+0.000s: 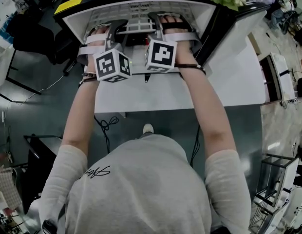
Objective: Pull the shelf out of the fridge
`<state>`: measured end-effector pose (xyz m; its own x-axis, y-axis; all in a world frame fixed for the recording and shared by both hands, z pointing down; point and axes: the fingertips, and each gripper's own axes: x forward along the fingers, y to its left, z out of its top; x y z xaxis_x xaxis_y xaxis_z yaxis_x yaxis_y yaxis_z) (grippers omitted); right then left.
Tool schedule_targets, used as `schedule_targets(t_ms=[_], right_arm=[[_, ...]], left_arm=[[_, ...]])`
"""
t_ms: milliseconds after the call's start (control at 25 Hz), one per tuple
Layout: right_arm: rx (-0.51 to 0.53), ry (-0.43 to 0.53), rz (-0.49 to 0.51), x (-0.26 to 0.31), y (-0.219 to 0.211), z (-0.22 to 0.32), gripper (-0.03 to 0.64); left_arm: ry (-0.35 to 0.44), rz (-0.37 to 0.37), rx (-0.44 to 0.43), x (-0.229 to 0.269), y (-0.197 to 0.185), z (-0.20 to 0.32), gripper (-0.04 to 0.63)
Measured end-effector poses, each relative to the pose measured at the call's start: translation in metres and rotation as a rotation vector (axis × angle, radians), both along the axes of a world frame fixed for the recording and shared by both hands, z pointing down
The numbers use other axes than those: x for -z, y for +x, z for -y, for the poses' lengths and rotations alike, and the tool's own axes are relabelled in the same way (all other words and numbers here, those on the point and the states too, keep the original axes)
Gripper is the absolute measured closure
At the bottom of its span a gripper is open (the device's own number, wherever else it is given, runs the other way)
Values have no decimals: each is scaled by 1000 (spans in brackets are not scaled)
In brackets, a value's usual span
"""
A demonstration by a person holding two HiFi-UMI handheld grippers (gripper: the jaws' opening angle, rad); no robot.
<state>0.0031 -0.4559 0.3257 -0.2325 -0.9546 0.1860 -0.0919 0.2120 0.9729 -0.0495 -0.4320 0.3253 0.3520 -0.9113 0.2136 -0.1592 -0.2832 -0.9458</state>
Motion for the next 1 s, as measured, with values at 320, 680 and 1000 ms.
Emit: schedule_targets(t_ms=[320, 680, 1000], right_arm=[[-2, 4, 7, 2, 0, -18, 577], [8, -8, 29, 2, -1, -36, 575], [7, 9, 23, 4, 2, -46, 575]], left_arm=[[0, -5, 0, 1, 0, -18, 557], [5, -10, 3, 1, 0, -35, 557], [9, -18, 4, 1, 1, -46, 557]])
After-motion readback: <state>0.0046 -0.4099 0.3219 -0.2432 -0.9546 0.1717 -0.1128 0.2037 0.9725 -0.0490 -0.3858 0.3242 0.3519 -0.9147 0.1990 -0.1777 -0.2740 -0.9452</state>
